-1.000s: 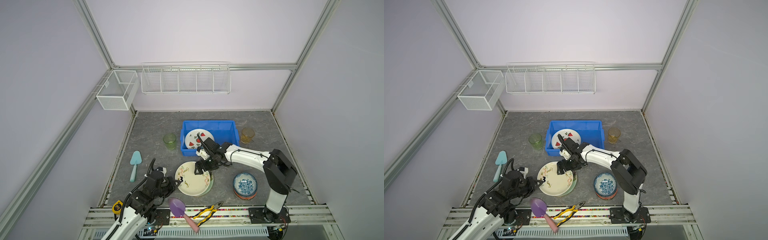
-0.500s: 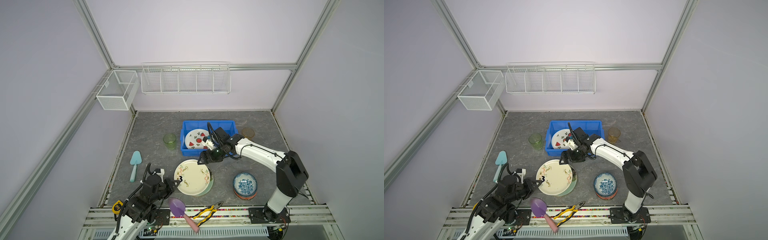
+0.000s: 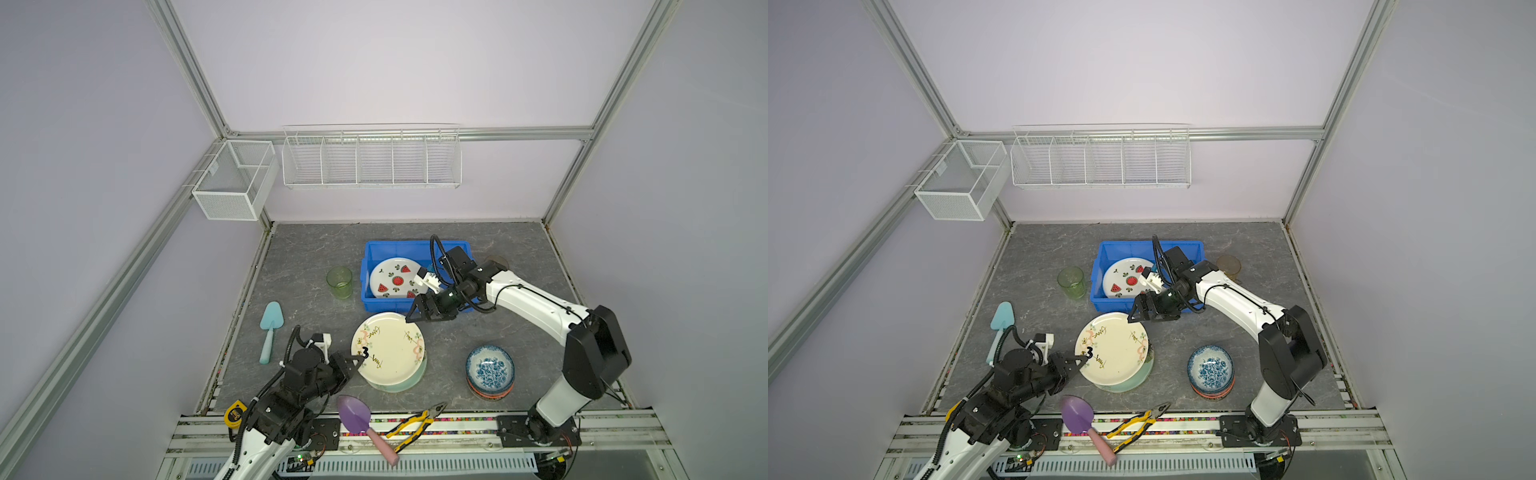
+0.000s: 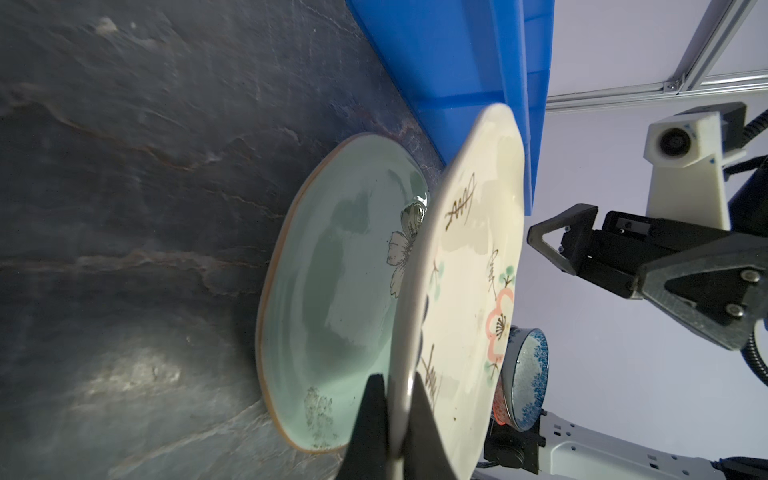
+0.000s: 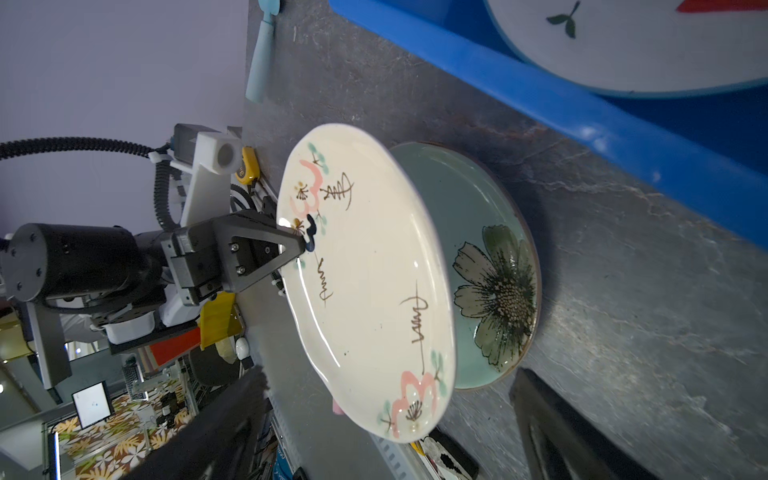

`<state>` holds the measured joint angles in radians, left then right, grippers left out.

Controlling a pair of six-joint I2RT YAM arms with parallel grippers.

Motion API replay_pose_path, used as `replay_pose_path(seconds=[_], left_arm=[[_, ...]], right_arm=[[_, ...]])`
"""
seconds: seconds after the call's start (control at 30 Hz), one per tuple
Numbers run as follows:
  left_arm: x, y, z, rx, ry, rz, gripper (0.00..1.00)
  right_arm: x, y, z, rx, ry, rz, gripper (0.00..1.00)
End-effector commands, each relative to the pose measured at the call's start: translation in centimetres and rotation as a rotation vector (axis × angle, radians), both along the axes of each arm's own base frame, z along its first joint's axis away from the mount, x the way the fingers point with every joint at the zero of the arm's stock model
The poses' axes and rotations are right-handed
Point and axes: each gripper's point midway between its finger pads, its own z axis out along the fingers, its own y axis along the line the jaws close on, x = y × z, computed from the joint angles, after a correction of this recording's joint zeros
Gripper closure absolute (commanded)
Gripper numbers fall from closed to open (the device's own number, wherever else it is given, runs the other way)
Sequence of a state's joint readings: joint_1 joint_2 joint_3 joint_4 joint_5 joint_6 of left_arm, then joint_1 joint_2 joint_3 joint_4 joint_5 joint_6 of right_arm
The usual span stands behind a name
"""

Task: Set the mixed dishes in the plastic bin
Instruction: 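Lift the flower plate off the green plate with both grippers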

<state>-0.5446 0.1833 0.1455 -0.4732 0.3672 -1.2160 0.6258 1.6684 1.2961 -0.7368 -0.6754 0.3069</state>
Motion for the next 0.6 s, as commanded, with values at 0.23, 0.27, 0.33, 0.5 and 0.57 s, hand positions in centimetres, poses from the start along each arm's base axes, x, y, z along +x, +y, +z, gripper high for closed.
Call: replay_pose_path(seconds=[0.23, 0.27, 0.33, 0.5, 0.57], left_arm=[[1.8, -1.9, 6.6, -0.153, -0.189, -0.033, 1.00], [1.9, -2.0, 6.7, -0.155, -0.192, -0.034, 1.00], [2.0, -2.1, 6.8, -0.158, -0.197, -0.035, 1.00], [2.1, -2.0, 6.8, -0.155, -0.198, -0.027, 1.00], [2.2, -1.9, 6.7, -0.150, -0.195, -0.021, 1.00]], right_arm=[[-0.7, -0.1, -1.1, -0.006, 0.040, 0.060, 0.26], [-0.6, -0.1, -1.2, -0.011, 0.035, 0.060, 0.25], [-0.4, -0.3, -1.4, -0.029, 0.027, 0.057, 0.24], [0.1, -0.7, -1.6, -0.055, 0.000, 0.059, 0.24], [0.0, -0.5, -1.6, -0.047, 0.010, 0.063, 0.29]])
